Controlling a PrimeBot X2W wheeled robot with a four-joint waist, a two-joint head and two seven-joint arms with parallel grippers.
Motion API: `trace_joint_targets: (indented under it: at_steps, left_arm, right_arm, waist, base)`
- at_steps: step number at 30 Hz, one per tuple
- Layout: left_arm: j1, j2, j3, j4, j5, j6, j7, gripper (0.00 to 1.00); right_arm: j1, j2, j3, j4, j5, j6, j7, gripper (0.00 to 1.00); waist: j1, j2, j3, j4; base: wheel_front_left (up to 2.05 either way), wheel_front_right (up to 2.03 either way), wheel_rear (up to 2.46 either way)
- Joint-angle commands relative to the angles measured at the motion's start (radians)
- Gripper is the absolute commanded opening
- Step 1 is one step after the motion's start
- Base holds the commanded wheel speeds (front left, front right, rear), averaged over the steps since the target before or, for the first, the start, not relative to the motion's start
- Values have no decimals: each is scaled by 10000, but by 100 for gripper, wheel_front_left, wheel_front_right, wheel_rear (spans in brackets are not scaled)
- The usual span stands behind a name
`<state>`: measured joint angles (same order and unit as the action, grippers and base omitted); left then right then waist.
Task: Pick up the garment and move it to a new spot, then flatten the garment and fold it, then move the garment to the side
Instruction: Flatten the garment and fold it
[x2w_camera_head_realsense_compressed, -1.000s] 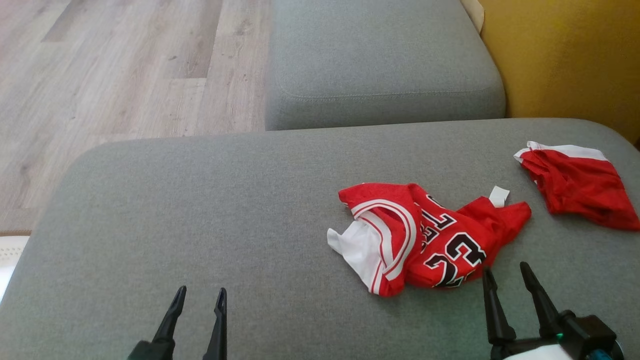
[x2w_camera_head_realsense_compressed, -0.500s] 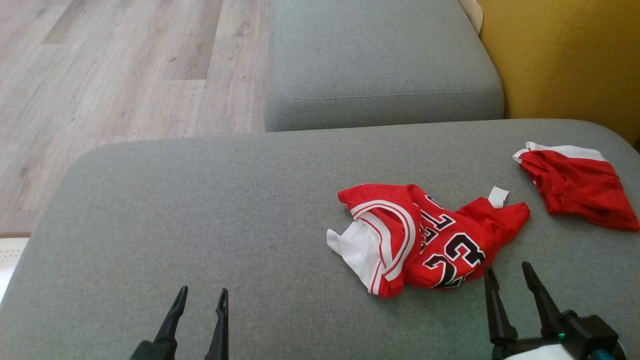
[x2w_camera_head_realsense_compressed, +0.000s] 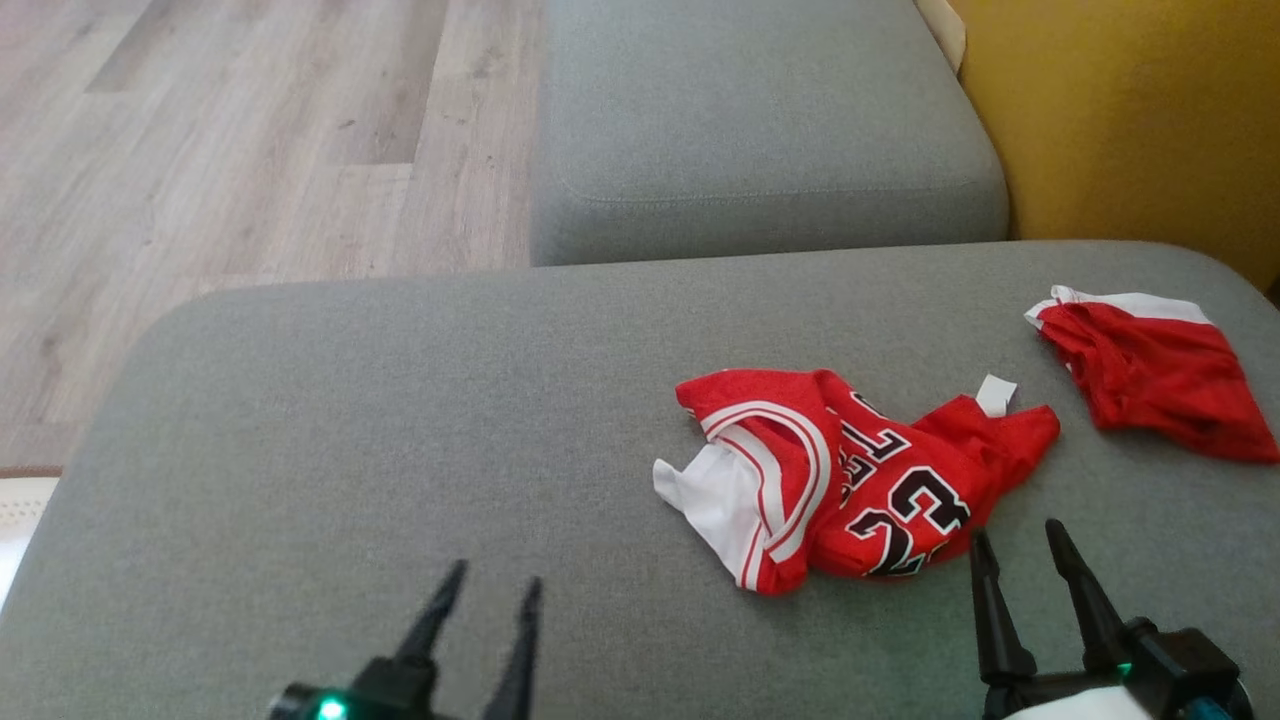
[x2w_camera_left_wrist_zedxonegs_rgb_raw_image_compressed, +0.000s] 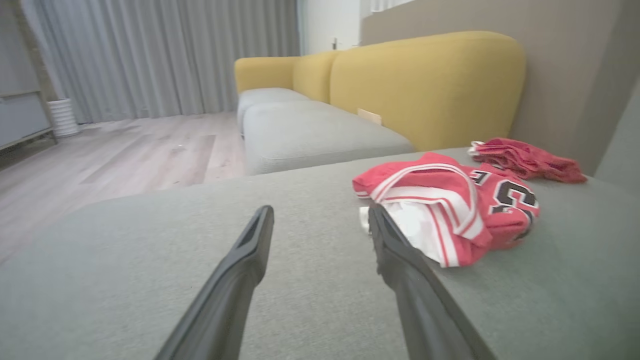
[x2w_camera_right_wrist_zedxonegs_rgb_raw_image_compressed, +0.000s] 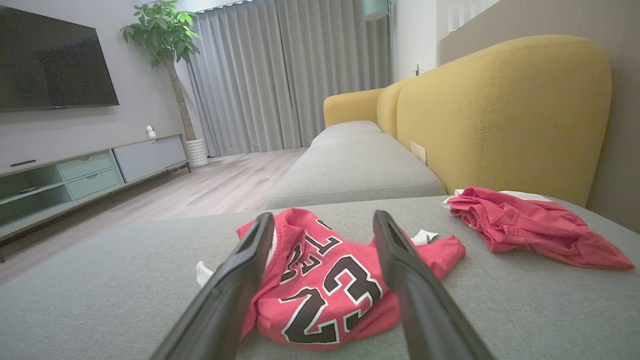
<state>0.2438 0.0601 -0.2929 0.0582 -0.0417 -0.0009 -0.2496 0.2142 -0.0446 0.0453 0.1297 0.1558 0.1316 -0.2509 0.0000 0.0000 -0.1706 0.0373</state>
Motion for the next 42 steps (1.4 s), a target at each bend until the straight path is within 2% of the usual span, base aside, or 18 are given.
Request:
trace_joint_targets:
  at_steps: [1, 2, 4, 8, 14, 18, 21, 29, 33, 34, 35, 36, 39, 42]
  left_arm:
    - [-945, -98, -144, 48, 137, -246, -122, 100]
    - [-945, -98, -144, 48, 137, -246, -122, 100]
    - [-1320, -99, -634, 457, 189, -571, -122, 100]
    - [-2329, -99, -2100, 1505, 438, -1141, -122, 100]
    - [-4008, -99, -4153, 2925, 173, -1285, -122, 100]
    - [-4933, -99, -5115, 3866, -57, -1293, -122, 100]
    - [-5436, -99, -5283, 4475, -258, -1156, -122, 100]
    - [-6643, -99, -5525, 6451, -270, -332, -122, 100]
    - [-7136, -99, -5538, 6862, -423, -262, -122, 100]
    - [-7234, -99, -5554, 6915, -443, -270, -122, 76]
    - [-7308, -99, -5565, 6935, -472, -279, -122, 21]
    - [-7354, -99, -5570, 6935, -533, -326, -122, 0]
    - [-7400, -99, -5480, 6698, -978, -586, -122, 0]
    - [-7328, -99, -5235, 5676, -2121, -1020, -122, 0]
  right_arm:
    - [-571, -57, 286, -428, -44, -9, -109, 100]
    - [-571, -57, 286, -428, -44, -9, -109, 100]
    - [-648, -57, 348, -490, -88, -9, -109, 100]
    - [-734, -56, 307, -571, -176, -9, -109, 100]
    - [-975, -83, 509, -590, -413, -9, -109, 100]
    - [-1218, -171, 661, -598, -464, -9, -109, 100]
    - [-1360, -229, 728, -611, -490, -9, -109, 100]
    - [-1602, -296, 803, -680, -532, -9, -109, 100]
    - [-1817, -274, 849, -719, -536, -9, -109, 100]
    - [-1866, -265, 860, -719, -540, -9, -109, 100]
    - [-1906, -255, 866, -716, -545, -9, -109, 100]
    - [-1937, -247, 865, -711, -551, -9, -109, 100]
    - [-1985, -219, 808, -715, -571, -9, -109, 100]
    - [-1959, -189, 690, -719, -562, -9, -109, 100]
  waist:
    - [0, 0, 127, -104]
    - [0, 0, 127, -104]
    - [0, 0, 273, -215]
    - [0, 0, 567, -430]
    - [0, 0, 1090, -1012]
    - [0, 0, 1438, -1550]
    - [0, 0, 1682, -1935]
    - [0, 0, 2295, -2671]
    - [0, 0, 2626, -2856]
    - [0, 0, 2676, -2888]
    - [0, 0, 2714, -2910]
    - [0, 0, 2738, -2923]
    - [0, 0, 2727, -2936]
    - [0, 0, 2595, -2866]
  base:
    - [0, 0, 0]
    - [0, 0, 0]
    - [0, 0, 0]
    - [0, 0, 0]
    - [0, 0, 0]
    - [0, 0, 0]
    - [0, 0, 0]
    - [0, 0, 0]
    - [0, 0, 0]
    - [0, 0, 0]
    - [0, 0, 0]
    - [0, 0, 0]
    - [0, 0, 0]
    - [0, 0, 0]
